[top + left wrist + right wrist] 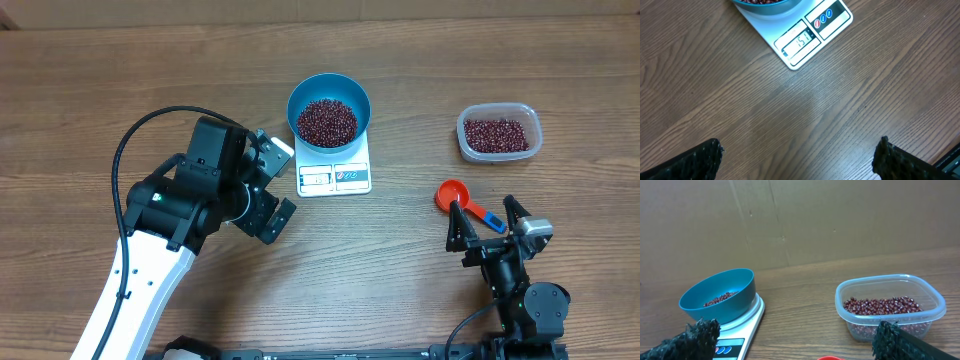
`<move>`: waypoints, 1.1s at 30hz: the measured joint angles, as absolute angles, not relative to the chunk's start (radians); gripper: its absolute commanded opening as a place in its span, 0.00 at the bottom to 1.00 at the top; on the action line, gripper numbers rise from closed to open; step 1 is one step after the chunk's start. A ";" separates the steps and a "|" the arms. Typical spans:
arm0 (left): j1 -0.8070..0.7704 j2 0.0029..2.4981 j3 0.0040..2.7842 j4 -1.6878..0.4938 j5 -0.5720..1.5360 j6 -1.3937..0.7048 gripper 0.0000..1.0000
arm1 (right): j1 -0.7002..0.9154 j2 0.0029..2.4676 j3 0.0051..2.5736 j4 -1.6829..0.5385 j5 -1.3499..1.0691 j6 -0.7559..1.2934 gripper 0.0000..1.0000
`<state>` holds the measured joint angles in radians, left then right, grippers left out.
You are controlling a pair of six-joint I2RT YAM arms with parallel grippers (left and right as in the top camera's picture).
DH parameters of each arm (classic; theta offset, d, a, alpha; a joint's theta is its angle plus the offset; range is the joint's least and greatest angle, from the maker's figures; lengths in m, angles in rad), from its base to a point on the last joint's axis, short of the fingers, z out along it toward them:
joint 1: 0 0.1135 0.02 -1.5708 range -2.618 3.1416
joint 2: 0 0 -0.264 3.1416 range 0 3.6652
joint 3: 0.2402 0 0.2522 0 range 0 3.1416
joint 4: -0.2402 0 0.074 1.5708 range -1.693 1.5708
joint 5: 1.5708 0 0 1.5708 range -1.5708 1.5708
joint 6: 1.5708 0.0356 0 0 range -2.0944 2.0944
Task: Scoop item into bowl and weigh 150g on scale
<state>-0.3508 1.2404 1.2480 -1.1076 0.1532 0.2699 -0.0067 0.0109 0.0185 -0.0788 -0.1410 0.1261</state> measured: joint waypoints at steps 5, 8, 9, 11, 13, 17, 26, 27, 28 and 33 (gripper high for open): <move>-0.351 1.240 1.248 -1.104 0.153 0.269 1.00 | -0.007 0.011 0.019 -0.080 -0.141 0.126 1.00; -0.351 1.240 1.248 -1.102 0.153 0.265 1.00 | -0.007 0.011 0.019 -0.078 -0.141 0.126 1.00; -0.351 1.240 1.248 -1.101 0.153 0.264 1.00 | -0.007 0.011 0.019 -0.078 -0.141 0.126 1.00; -0.351 1.240 1.248 -1.099 0.153 0.262 1.00 | -0.007 0.011 0.019 -0.079 -0.141 0.126 1.00; -0.349 1.240 1.248 -1.098 0.153 0.258 1.00 | -0.007 0.011 0.019 -0.078 -0.141 0.126 1.00; -0.318 1.240 1.248 -1.084 0.153 0.242 1.00 | -0.007 0.011 0.019 -0.078 -0.141 0.126 1.00; -0.135 1.217 1.248 -1.024 0.159 0.238 1.00 | -0.007 0.011 0.019 -0.078 -0.141 0.126 1.00; -0.114 1.206 1.248 -1.023 0.161 0.238 1.00 | -0.007 0.011 0.019 -0.079 -0.141 0.127 1.00; -0.093 1.194 1.248 -1.021 0.162 0.238 1.00 | -0.007 0.011 0.019 -0.078 -0.141 0.126 1.00; -0.006 1.118 1.248 -1.021 0.187 0.238 1.00 | -0.007 0.011 0.019 -0.078 -0.141 0.126 1.00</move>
